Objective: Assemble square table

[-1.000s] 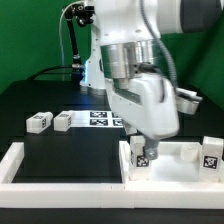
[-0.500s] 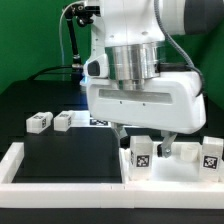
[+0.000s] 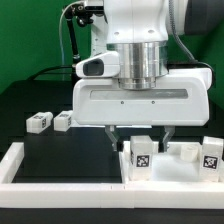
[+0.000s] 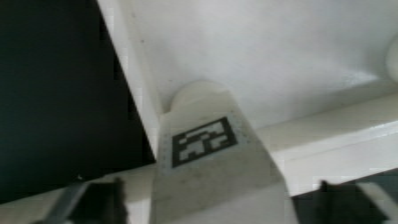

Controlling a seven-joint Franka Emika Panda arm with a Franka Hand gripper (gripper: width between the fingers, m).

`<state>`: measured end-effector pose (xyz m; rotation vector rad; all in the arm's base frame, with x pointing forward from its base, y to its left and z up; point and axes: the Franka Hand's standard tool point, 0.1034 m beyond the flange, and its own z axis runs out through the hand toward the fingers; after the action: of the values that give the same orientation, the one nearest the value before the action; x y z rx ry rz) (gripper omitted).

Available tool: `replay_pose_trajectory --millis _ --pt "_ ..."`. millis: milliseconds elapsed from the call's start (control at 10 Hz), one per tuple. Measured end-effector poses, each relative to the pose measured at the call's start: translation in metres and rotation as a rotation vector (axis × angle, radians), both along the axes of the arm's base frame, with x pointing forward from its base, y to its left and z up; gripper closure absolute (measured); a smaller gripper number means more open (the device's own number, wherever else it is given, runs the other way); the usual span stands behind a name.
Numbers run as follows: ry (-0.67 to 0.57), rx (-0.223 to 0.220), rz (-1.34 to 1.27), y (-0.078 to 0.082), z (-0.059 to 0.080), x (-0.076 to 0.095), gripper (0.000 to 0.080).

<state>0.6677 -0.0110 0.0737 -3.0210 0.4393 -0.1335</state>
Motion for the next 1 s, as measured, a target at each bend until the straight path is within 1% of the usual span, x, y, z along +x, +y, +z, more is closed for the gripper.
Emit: replay_pose_trajectory --millis 100,200,500,700,900,1000 --pt "0.001 0.003 -0.021 0.0001 -0.0001 0.0000 0.0373" --pt "0.006 0.008 -0.090 -0.0009 0.0000 0.0001 0.0511" --pt "0.024 0.031 -0.319 -0.0015 0.0000 -0.0001 0.0511" --pt "0.070 0.066 -0.699 -0.0018 0.0018 -0.0014 0.0511" --pt "0.146 0.118 -1.108 0.0018 0.0024 0.0001 0.0511" --pt "0.155 0.145 -1.206 0.0004 0.0007 -0.0004 0.0511"
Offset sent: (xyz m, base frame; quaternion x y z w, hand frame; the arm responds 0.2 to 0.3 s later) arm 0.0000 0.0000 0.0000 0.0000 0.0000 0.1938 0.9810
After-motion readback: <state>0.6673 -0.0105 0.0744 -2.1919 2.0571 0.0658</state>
